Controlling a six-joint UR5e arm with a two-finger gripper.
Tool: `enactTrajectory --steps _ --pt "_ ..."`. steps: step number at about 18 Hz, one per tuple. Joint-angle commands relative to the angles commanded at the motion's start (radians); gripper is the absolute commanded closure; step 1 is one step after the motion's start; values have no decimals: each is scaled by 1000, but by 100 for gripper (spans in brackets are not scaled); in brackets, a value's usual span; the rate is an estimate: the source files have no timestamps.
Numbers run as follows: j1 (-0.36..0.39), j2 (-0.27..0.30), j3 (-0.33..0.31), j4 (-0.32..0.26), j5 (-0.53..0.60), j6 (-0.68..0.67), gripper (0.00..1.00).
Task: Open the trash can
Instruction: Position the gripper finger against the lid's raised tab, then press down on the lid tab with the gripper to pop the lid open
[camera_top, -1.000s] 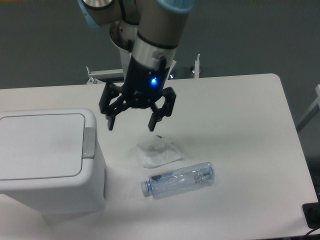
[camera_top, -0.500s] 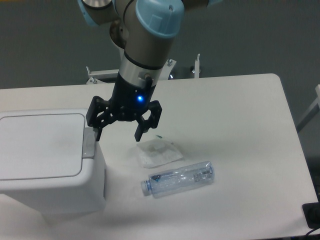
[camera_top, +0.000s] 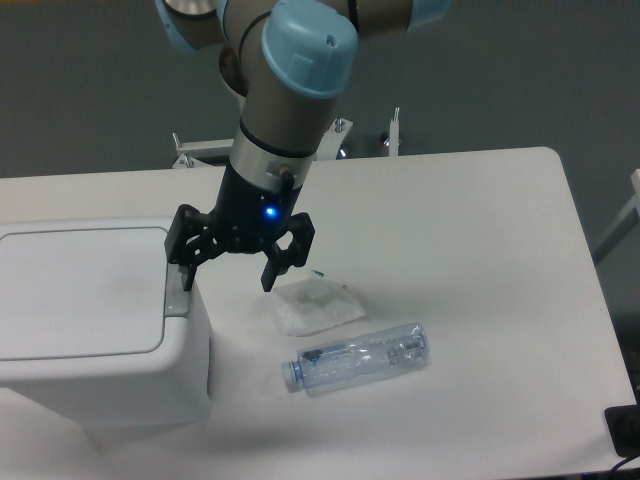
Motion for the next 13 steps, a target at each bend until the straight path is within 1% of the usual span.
enactTrajectory --steps 13 --pt "-11 -8 -6 2 2 2 0"
